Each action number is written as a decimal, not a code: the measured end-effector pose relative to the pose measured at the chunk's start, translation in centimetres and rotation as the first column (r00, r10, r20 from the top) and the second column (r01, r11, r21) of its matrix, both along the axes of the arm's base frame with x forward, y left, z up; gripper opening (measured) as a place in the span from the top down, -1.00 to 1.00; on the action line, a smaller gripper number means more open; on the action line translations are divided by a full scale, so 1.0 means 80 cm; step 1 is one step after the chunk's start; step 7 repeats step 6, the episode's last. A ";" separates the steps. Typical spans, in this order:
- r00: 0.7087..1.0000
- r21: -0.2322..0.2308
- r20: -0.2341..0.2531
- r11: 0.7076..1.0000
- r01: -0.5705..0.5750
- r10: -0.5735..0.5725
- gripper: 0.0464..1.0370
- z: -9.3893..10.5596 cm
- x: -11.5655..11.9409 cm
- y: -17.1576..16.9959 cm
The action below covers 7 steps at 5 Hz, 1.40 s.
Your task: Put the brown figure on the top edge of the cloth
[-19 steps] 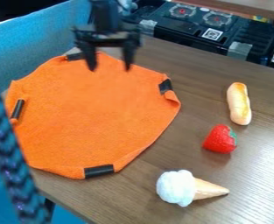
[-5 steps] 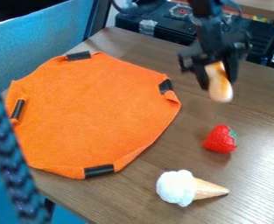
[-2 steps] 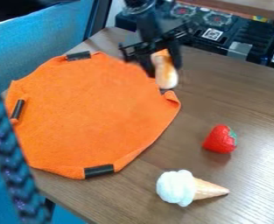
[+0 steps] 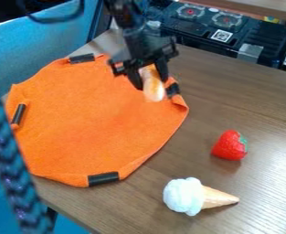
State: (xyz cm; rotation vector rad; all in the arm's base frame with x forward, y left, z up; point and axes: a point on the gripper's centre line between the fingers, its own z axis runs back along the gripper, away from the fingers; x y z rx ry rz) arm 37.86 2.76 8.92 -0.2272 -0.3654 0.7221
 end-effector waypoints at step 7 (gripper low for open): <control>0.998 0.027 -0.065 0.999 0.025 -0.024 -0.92 0.011 0.003 0.009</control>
